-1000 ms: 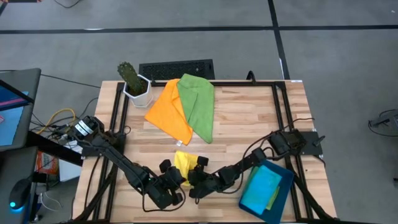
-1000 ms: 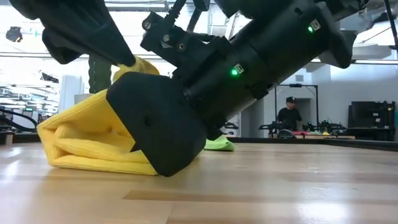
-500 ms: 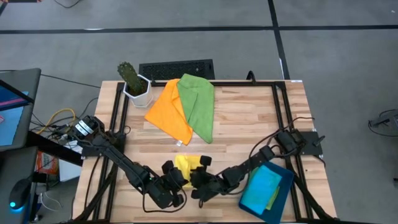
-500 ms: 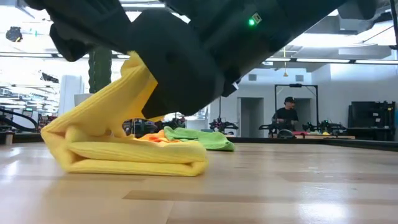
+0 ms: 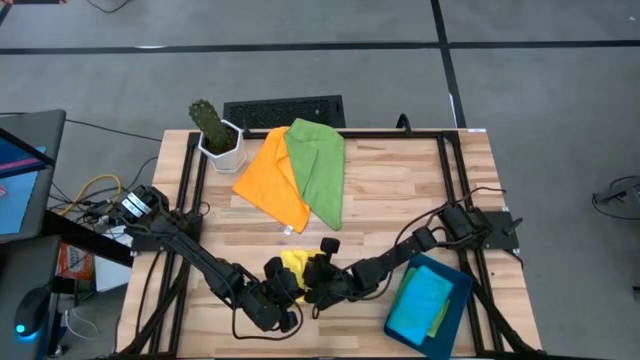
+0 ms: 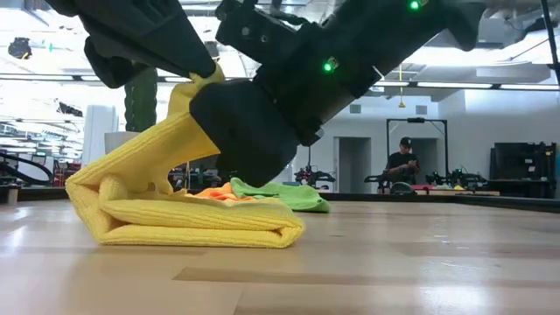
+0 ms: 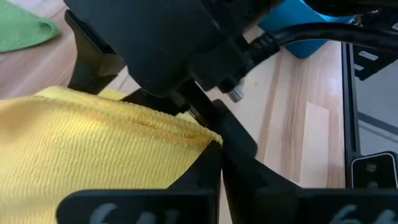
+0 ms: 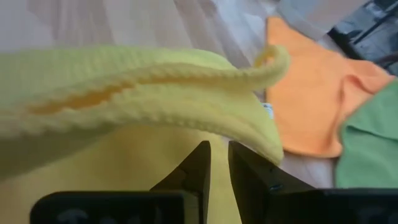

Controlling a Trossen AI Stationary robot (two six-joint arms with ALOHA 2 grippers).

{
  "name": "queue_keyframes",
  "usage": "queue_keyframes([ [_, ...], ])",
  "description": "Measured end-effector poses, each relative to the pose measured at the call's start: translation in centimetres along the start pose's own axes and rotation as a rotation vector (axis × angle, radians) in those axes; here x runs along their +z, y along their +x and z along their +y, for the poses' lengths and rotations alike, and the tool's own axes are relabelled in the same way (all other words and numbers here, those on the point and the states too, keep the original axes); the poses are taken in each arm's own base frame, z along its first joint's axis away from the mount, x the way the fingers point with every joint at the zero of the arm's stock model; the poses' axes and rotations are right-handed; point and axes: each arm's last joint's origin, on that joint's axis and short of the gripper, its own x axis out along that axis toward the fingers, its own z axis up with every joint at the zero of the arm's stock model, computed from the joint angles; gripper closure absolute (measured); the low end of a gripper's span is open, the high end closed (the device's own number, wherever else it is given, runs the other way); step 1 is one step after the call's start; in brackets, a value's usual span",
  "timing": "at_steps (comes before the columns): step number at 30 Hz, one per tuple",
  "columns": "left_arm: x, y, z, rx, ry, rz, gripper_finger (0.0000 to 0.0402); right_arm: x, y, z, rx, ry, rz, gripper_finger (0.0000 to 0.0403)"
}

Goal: Fold microfiber towels
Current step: Fold the yellow microfiber towel

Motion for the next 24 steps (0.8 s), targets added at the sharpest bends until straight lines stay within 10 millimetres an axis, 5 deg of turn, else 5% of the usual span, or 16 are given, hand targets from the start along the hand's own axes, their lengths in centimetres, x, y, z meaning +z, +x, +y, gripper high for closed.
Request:
queue_keyframes([
  [15,0.2,1.4,1.2,-0.051,0.047,-0.063,0.0402,-1.2,-2.3,1.3,-0.133,-0.087,0.001,0.0321],
  [24,0.2,2.3,2.1,-0.095,-0.004,-0.114,0.0402,-1.5,-5.8,-0.5,-0.197,-0.043,0.092,0.0321],
])
